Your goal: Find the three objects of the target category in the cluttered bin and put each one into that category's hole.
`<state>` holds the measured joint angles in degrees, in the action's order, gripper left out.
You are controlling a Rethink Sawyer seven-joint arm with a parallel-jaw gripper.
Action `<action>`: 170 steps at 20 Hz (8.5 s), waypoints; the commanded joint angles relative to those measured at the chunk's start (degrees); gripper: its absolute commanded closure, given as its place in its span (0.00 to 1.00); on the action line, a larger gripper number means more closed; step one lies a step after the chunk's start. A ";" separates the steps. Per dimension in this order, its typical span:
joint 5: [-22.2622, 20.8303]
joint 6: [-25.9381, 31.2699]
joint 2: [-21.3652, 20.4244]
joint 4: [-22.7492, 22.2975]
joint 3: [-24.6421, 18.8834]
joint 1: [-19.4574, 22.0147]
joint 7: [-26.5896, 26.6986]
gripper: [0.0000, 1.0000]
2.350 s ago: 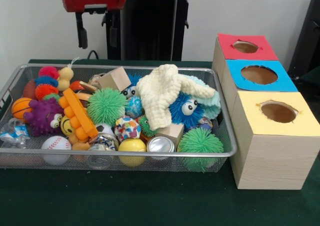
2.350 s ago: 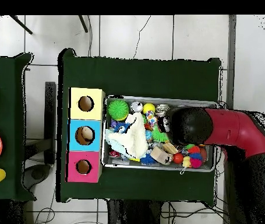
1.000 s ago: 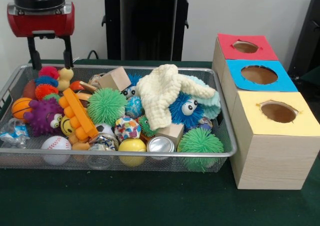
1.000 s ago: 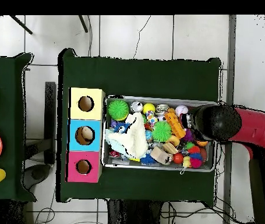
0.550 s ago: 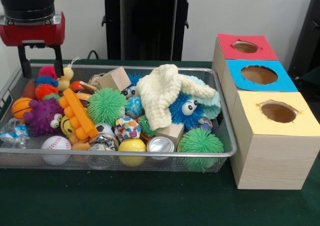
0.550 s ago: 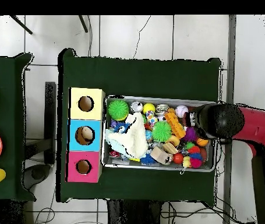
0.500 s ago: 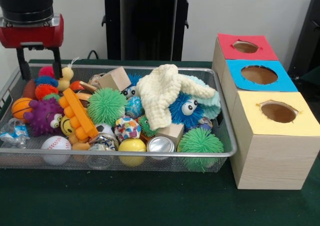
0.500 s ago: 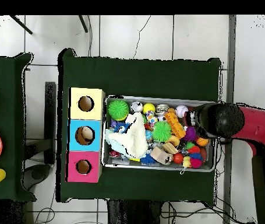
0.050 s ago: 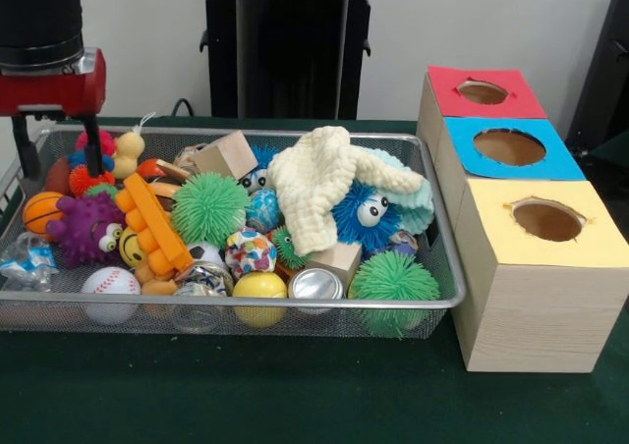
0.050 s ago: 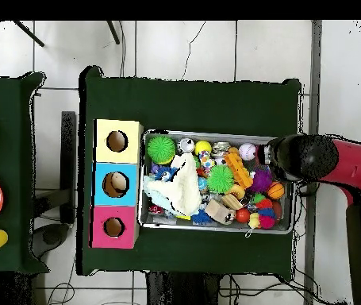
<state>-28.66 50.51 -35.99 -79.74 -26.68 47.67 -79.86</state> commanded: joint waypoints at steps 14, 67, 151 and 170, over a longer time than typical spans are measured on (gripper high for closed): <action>-3.27 1.61 2.78 1.38 -1.02 1.15 8.97 0.00; -3.27 1.24 10.61 11.79 -0.01 -4.71 6.12 0.00; -8.35 -2.57 12.68 5.12 -1.96 5.55 12.57 0.00; -11.18 -6.12 13.04 1.59 -2.34 8.01 12.33 0.00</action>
<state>-35.86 48.12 -22.69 -72.32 -27.66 54.55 -79.86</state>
